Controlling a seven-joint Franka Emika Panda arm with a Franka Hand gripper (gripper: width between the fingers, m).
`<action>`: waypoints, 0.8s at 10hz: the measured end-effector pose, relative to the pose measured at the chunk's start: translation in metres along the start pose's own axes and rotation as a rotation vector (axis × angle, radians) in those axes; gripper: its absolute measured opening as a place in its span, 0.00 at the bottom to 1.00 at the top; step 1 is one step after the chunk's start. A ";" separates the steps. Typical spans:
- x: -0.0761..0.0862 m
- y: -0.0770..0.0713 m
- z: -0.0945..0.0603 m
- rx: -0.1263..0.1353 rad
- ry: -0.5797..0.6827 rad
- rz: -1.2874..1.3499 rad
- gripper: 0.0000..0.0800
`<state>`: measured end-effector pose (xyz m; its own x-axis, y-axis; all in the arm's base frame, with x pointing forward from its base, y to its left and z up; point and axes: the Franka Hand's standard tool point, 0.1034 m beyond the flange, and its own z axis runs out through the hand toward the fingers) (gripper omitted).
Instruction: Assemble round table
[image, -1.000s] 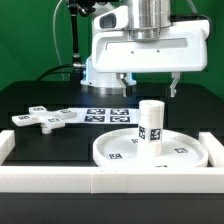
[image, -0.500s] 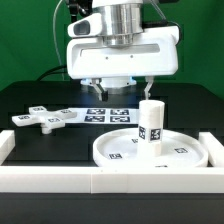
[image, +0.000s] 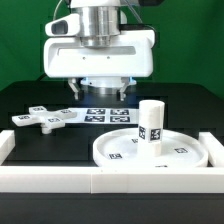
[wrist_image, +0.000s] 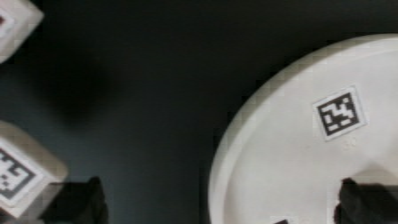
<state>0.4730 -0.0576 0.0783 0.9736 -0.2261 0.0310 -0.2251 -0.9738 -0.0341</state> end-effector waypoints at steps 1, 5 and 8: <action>0.004 0.009 0.000 -0.007 0.020 -0.007 0.81; 0.003 0.005 0.000 -0.005 0.018 -0.017 0.81; 0.008 0.044 -0.002 -0.028 0.005 0.035 0.81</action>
Offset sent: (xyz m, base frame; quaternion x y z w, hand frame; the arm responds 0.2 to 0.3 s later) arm 0.0000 0.0000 0.0000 0.0000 0.0000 0.0000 1.0000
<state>0.4709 -0.1021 0.0793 0.9649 -0.2602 0.0353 -0.2601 -0.9655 -0.0077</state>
